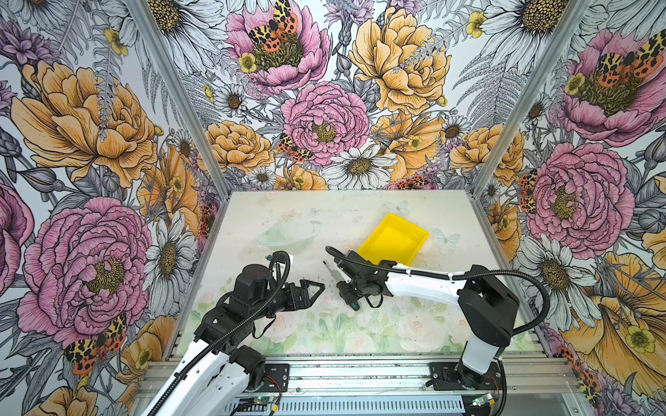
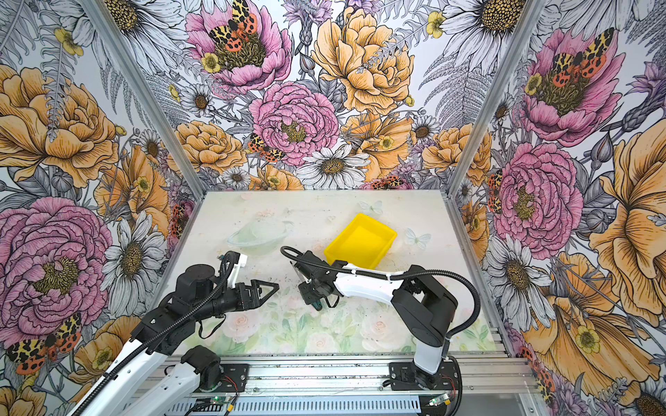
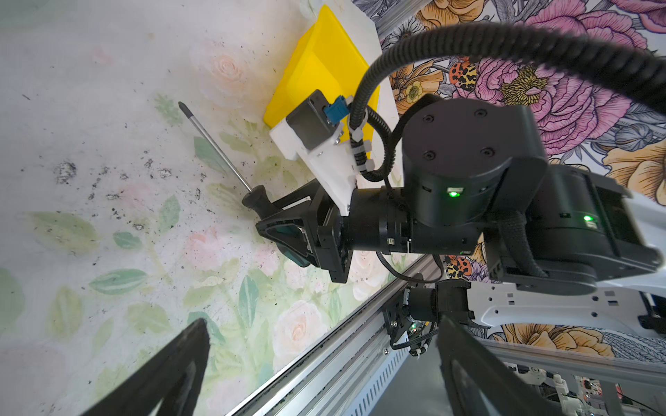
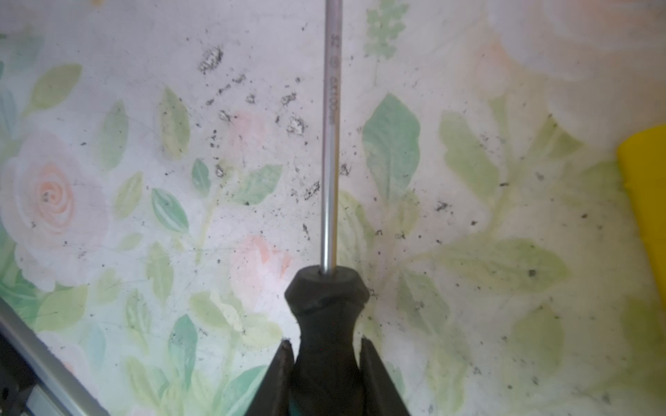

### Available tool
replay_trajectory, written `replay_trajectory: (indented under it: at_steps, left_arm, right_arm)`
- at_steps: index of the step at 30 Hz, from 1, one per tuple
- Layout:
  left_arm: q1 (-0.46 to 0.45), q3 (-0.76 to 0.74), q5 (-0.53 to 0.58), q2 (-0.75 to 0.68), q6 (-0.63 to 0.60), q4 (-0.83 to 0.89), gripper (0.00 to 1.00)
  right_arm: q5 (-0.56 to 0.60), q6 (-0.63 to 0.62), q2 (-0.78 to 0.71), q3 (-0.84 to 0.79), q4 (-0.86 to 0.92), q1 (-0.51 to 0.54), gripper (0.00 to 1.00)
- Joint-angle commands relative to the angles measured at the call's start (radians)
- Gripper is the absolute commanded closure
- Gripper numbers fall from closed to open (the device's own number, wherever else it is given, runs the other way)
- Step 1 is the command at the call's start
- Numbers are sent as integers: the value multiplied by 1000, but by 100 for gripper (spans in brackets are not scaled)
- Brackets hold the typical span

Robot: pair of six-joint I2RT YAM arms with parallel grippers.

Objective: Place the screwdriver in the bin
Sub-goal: 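Lift the screwdriver with the right gripper and carry it over the yellow bin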

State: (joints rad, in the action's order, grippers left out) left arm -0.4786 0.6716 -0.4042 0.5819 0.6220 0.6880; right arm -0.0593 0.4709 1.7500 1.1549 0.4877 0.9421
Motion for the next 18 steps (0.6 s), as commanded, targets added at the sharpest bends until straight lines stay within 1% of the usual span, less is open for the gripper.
replay_trajectory:
  at_steps: [1,5,9,11,12,14,18]
  left_arm:
    - [-8,50,63,-5,-76,-5,1]
    - [-7,82,52,18,-149,-23,1]
    - [-8,110,17,60,-214,-46,1]
    - [-12,120,5,81,-234,-67,1]
    - [-14,124,3,92,-241,-80,1]
    - [-22,133,3,117,-252,-103,1]
    - [-55,160,3,190,-273,-157,1]
  right_arm:
    - [25,42,-77,34,-9,-11,100]
    - [45,90,-141,32,-8,-49,100]
    - [61,142,-202,38,-9,-115,100]
    - [59,156,-225,44,-9,-143,100]
    - [59,157,-233,50,-9,-181,100]
    - [59,158,-248,61,-9,-216,100]
    - [44,170,-259,76,-10,-293,100]
